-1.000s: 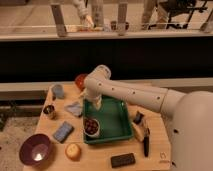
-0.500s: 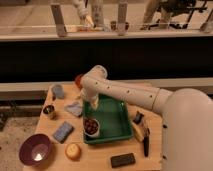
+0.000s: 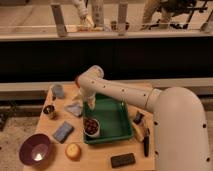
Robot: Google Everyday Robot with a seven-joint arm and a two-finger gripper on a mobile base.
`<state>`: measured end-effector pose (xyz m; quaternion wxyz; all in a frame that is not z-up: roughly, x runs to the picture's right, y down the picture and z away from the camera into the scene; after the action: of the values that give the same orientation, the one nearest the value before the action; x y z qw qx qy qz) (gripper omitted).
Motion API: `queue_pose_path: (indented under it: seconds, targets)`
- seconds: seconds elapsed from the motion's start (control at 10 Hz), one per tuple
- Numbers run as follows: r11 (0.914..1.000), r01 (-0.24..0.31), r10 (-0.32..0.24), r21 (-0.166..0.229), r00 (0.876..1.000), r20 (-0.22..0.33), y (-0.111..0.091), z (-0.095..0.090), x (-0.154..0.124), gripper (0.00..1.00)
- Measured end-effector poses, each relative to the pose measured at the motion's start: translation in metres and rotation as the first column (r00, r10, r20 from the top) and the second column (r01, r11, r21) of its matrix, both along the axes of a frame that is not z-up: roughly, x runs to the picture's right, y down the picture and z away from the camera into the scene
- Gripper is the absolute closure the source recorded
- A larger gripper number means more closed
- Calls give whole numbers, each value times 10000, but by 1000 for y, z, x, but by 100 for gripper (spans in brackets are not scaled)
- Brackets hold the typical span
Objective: Place towel in tray
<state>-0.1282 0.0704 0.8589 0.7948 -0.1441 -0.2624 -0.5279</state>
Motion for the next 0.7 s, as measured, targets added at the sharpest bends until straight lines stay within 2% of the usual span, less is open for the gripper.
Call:
queue_pose_path:
  seconds: [0.2, 0.3, 0.4, 0.5, 0.7]
  targets:
    - [9944, 1059, -1058, -22, 9943, 88, -4, -6, 2, 20]
    - [9837, 1797, -1797, 4, 9836, 171, -5, -8, 0, 20]
    - [9692, 2463, -2464, 75, 9687, 297, -5, -10, -2, 20]
    - [9506, 3092, -3103, 286, 9492, 519, -7, -12, -6, 20]
    - [9126, 3968, -4079, 982, 8999, 1545, -13, -15, -14, 20]
